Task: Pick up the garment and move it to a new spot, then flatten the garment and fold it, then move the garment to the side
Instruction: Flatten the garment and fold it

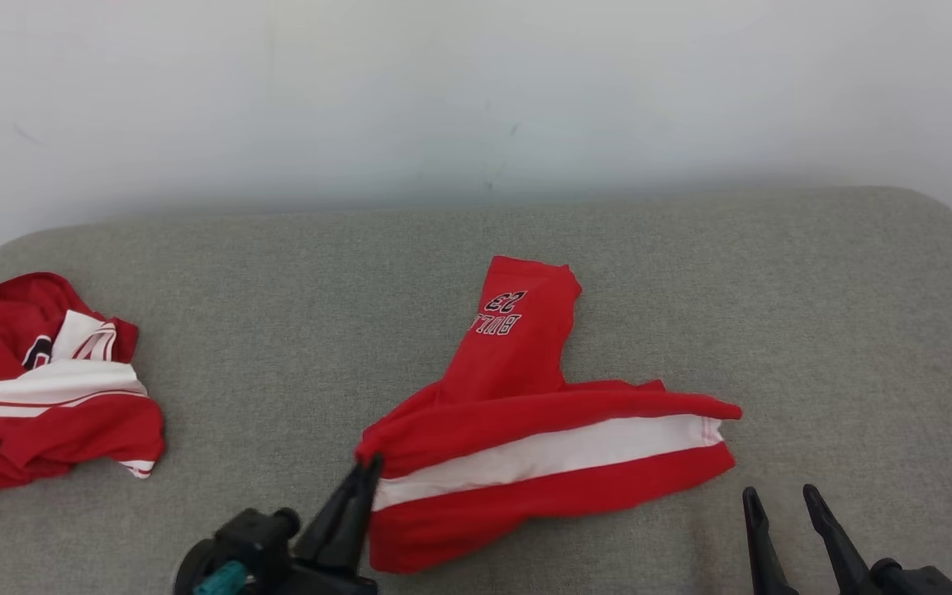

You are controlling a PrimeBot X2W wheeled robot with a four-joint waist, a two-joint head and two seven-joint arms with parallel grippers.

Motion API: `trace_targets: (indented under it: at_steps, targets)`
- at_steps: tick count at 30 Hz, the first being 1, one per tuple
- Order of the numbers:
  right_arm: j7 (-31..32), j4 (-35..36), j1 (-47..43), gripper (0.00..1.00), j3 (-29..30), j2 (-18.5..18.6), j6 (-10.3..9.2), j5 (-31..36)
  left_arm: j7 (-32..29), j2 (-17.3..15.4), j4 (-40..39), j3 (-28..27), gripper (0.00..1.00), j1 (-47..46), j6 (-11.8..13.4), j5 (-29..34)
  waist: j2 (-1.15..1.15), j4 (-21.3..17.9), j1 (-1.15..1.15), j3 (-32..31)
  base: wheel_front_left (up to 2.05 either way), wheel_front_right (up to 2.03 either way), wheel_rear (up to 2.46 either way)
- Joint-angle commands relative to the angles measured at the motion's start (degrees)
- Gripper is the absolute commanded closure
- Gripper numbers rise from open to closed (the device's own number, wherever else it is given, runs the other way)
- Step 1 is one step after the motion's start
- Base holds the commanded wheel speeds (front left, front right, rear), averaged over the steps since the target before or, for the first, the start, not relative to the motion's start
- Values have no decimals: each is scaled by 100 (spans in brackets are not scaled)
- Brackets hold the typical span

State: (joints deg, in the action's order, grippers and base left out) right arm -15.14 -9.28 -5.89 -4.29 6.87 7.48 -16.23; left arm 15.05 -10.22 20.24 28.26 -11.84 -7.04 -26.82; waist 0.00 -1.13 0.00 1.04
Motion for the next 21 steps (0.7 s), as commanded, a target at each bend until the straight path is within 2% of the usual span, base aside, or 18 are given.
trace_targets:
  at_steps: [1,5,9,10,11,12,13,21]
  targets:
    - [-1,8,0,0,26,12,3,12,19,-112,-194,-407,100,233,27,107,0,90,0,-4,0,0,0]
    - [-1,-28,1,0,-6,4,3,17,19,-214,-314,-920,100,544,7,230,0,162,0,-16,0,0,0]
    - [-1,-85,60,0,-40,12,3,10,19,-176,-70,-1032,100,756,-28,300,0,181,0,-28,0,0,0]
    - [0,-100,72,0,-48,18,3,4,19,-156,-21,-1043,87,764,-35,330,0,182,0,-31,0,0,0]
    - [0,-114,82,0,-58,26,3,-3,19,-127,27,-1074,61,777,-41,330,0,184,0,-34,0,0,0]
    - [0,-114,82,0,-58,26,3,-3,19,-127,27,-1074,61,777,-41,330,0,184,0,-34,0,0,0]
    - [0,-128,92,0,-67,36,3,-10,19,-103,73,-1091,0,800,-45,365,0,184,0,-39,0,0,0]
    - [-1,-107,101,0,-39,70,3,-8,19,78,-293,-1663,0,957,-37,602,0,246,0,-56,0,0,0]
